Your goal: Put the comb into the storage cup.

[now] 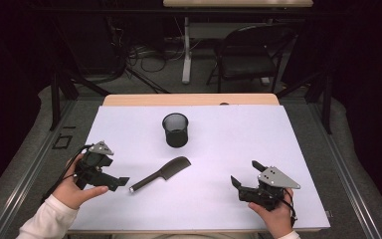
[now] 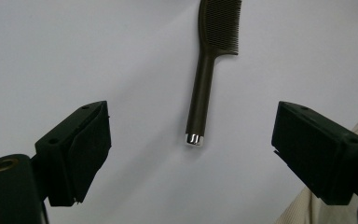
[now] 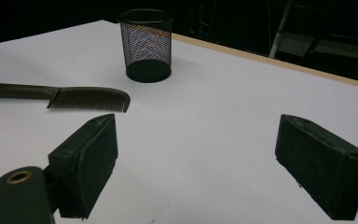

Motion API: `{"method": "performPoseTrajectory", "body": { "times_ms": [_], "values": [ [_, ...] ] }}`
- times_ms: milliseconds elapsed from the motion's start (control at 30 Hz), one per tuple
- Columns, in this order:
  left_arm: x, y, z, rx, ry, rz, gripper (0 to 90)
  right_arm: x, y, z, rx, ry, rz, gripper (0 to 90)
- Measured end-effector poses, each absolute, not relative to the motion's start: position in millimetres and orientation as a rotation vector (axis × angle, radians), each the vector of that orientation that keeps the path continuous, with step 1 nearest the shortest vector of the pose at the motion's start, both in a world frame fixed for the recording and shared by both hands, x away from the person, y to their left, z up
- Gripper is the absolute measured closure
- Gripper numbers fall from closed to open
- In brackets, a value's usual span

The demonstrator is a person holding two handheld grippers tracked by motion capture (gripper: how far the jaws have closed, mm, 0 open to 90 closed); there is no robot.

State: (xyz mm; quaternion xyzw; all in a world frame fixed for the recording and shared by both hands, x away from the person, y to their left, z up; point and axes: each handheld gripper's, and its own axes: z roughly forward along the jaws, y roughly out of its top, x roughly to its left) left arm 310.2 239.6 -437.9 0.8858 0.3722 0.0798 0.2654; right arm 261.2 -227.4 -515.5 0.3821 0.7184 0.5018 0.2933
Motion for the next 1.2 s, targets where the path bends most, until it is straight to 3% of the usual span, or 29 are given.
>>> {"method": "performPoseTrajectory", "body": {
  "times_ms": [1200],
  "values": [
    [335.6,209.2,-446.7,2.542,0.992,0.17,15.0,262.5,-225.6,-518.1,1.011,1.93,1.331,13.3]
  ]
}}
